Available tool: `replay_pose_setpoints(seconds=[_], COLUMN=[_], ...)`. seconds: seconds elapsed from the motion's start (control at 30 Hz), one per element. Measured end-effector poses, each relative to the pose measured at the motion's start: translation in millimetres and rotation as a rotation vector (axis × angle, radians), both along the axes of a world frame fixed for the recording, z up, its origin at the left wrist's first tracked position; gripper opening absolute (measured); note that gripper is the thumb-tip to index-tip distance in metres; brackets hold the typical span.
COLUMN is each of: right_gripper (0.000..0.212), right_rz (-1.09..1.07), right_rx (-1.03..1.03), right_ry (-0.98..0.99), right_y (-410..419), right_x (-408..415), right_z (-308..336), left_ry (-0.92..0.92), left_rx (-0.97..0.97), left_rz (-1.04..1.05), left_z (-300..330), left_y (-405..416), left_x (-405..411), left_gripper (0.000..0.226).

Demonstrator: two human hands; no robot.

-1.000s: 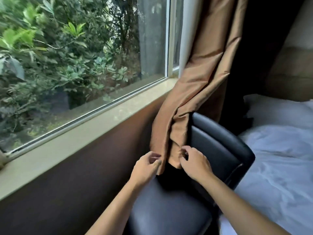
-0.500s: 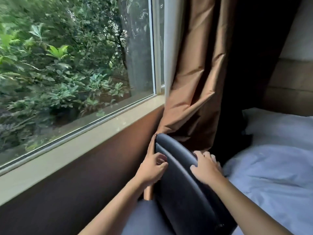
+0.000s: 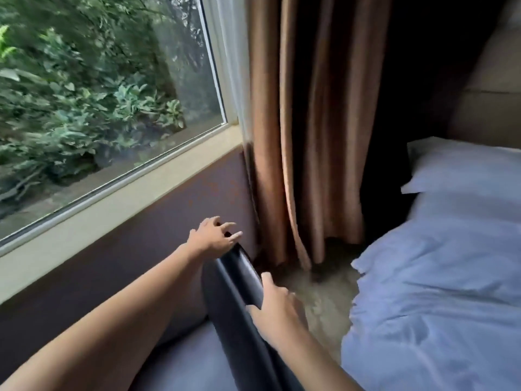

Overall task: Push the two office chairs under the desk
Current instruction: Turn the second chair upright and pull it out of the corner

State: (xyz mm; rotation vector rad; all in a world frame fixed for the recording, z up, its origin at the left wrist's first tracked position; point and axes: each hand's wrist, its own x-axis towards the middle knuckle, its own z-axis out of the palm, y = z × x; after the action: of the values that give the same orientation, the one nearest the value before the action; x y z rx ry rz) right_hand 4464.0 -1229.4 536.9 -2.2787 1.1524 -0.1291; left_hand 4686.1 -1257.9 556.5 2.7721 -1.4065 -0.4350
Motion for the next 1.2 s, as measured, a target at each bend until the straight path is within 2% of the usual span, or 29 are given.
replay_pose_setpoints(seconds=[0.1, 0.23, 0.37, 0.43, 0.63, 0.7, 1.0, 1.2], right_gripper=[0.035, 0.034, 0.038, 0.039, 0.035, 0.035, 0.038, 0.035], right_rz=[0.024, 0.079, 0.132, 0.131, 0.198, 0.211, 0.330, 0.450], right_rx=[0.038, 0.061, 0.053, 0.066, 0.116, 0.130, 0.220, 0.243], right_ry=[-0.036, -0.097, -0.097, -0.100, -0.139, -0.146, -0.121, -0.094], right_y=[-10, -8, 4, 11, 54, 68, 168, 238], right_x=[7, 20, 27, 25, 16, 14, 6, 1], right_z=[-3, -7, -6, -8, -10, -10, -8, -7], left_ry=[-0.021, -0.266, -0.388, -0.454, -0.495, -0.458, -0.539, -0.574], left_rx=[0.066, 0.108, 0.182, 0.159, 0.155, 0.140, 0.210, 0.159], left_rz=[-0.008, -0.244, -0.275, -0.329, -0.316, -0.286, -0.240, -0.118], left_z=[-25, -21, -10, -12, -13, -10, -12, -22], left_y=[-21, 2, 35, 43, 93, 112, 236, 328], left_x=[14, 35, 36, 33, 17, 13, -7, -21], left_gripper=[0.055, 0.030, 0.022, 0.020, 0.017, 0.021, 0.013, 0.011])
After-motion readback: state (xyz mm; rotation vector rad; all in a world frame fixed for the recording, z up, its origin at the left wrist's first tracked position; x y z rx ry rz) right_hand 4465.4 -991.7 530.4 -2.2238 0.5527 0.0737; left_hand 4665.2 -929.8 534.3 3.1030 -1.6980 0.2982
